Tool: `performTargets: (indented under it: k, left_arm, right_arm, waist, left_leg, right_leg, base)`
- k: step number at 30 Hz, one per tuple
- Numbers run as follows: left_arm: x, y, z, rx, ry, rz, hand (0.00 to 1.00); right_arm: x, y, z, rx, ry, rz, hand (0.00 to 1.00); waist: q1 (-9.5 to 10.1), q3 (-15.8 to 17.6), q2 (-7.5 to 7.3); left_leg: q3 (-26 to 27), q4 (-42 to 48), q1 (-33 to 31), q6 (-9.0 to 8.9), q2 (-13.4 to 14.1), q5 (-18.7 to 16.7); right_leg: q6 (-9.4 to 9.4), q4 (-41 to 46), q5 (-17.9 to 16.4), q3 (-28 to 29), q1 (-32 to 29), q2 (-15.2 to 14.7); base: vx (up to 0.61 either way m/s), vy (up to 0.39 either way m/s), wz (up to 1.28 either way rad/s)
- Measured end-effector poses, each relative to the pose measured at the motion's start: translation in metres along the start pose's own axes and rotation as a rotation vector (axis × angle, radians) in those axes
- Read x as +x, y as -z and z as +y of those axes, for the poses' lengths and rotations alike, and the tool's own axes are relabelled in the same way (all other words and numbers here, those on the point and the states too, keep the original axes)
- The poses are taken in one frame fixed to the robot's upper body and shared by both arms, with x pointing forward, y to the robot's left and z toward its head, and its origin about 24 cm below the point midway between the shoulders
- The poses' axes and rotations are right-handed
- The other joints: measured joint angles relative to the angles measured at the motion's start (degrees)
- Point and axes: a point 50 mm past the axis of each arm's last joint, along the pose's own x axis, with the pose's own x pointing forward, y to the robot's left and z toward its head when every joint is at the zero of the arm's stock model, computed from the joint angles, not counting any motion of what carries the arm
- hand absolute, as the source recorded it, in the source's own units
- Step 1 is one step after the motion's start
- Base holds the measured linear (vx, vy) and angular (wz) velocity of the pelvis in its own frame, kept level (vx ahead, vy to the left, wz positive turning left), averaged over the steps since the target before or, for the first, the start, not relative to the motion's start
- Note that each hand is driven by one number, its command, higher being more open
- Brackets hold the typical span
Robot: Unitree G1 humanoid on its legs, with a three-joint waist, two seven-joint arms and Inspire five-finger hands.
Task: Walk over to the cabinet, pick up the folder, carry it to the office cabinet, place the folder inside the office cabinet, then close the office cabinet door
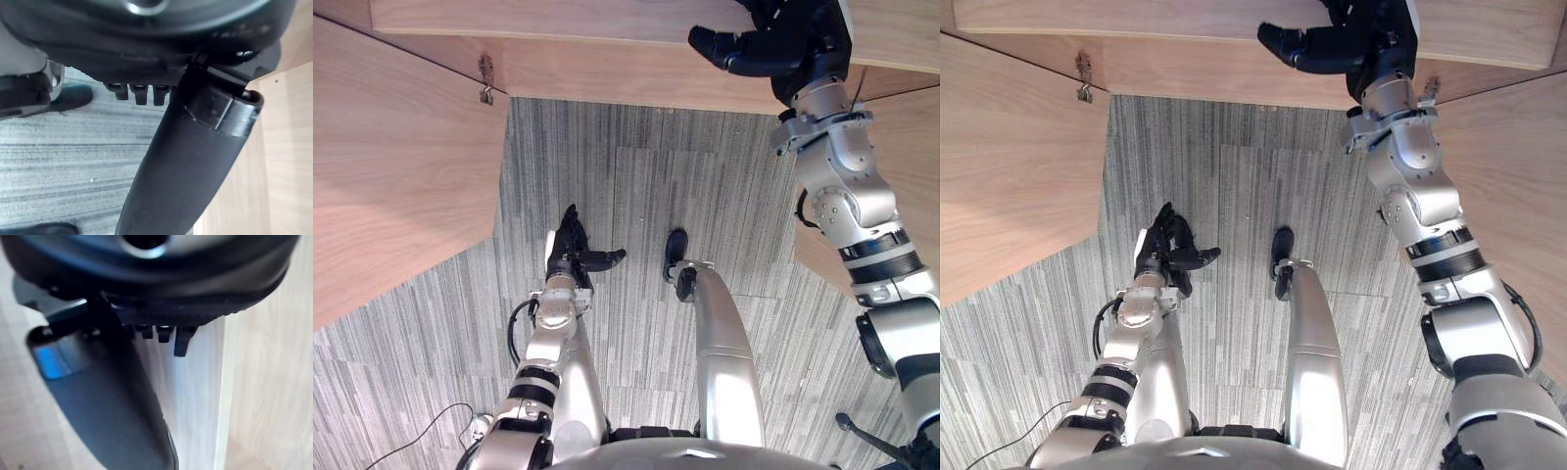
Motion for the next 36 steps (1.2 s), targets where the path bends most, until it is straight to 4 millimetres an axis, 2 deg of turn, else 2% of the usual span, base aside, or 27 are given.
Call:
performTargets:
  k: [10, 15, 21, 26, 32, 36]
  left_arm:
    - [0.001, 0.006, 0.014, 0.030, -0.054, 0.025, 1.00]
    - [0.002, 0.006, 0.021, 0.028, -0.077, 0.024, 1.00]
    - [0.002, 0.006, 0.020, 0.028, -0.068, 0.024, 1.00]
    - [0.002, 0.006, 0.023, 0.036, -0.068, 0.025, 1.00]
    - [0.002, 0.007, 0.031, 0.064, -0.078, 0.023, 1.00]
    - [0.003, 0.006, 0.034, 0.076, -0.066, 0.012, 1.00]
  right_arm:
    - [-0.009, -0.004, -0.010, -0.487, -0.021, -0.034, 1.00]
    - [-0.011, -0.001, -0.009, -0.646, -0.032, -0.034, 1.00]
    - [-0.021, 0.006, -0.006, -0.824, -0.078, -0.020, 1.00]
    - [-0.031, 0.010, -0.012, -0.981, -0.133, -0.010, 1.00]
    - [-0.045, 0.014, -0.009, -0.965, -0.183, -0.006, 1.00]
    - [-0.054, 0.018, -0.006, -0.755, -0.217, 0.029, 1.00]
  waist:
    - [0.75, -0.1, -0.14]
    - [0.91, -0.1, -0.18]
    - [0.91, -0.1, -0.22]
    - [1.12, -0.2, -0.38]
    - [1.11, -0.3, -0.50]
    - [1.05, -0.7, -1.32]
  left_leg:
    - [-0.3, 1.9, -1.4, 1.03, -1.3, -0.7]
    - [-0.5, 2.1, -1.5, 1.03, -1.3, -0.7]
    - [-0.6, 2.2, -1.5, 1.03, -1.3, -0.7]
    - [-0.7, 2.4, -1.6, 1.03, -1.2, -0.7]
    - [-0.7, 2.5, -1.6, 1.03, -1.0, -0.7]
    - [-0.7, 2.5, -1.5, 1.03, -0.8, -0.7]
  right_leg:
    - [1.22, -0.1, 0.1, 0.3, -0.1, -1.1]
    - [1.26, 0.0, 0.2, 0.3, -0.2, -1.1]
    - [1.26, 0.1, 0.2, 0.3, -0.2, -1.1]
    - [1.28, 0.1, 0.2, 0.2, -0.1, -1.1]
    - [1.44, -0.2, 0.4, 0.2, -0.1, -0.9]
    - [1.32, -0.4, 0.6, 0.2, 0.1, -0.6]
  base:
    - [-0.01, 0.077, 0.03]
    - [-0.01, 0.051, 0.00]
    - [-0.01, 0.047, 0.00]
    - [-0.01, 0.048, 0.00]
    - [-0.01, 0.047, -0.02]
    - [0.00, 0.021, -0.02]
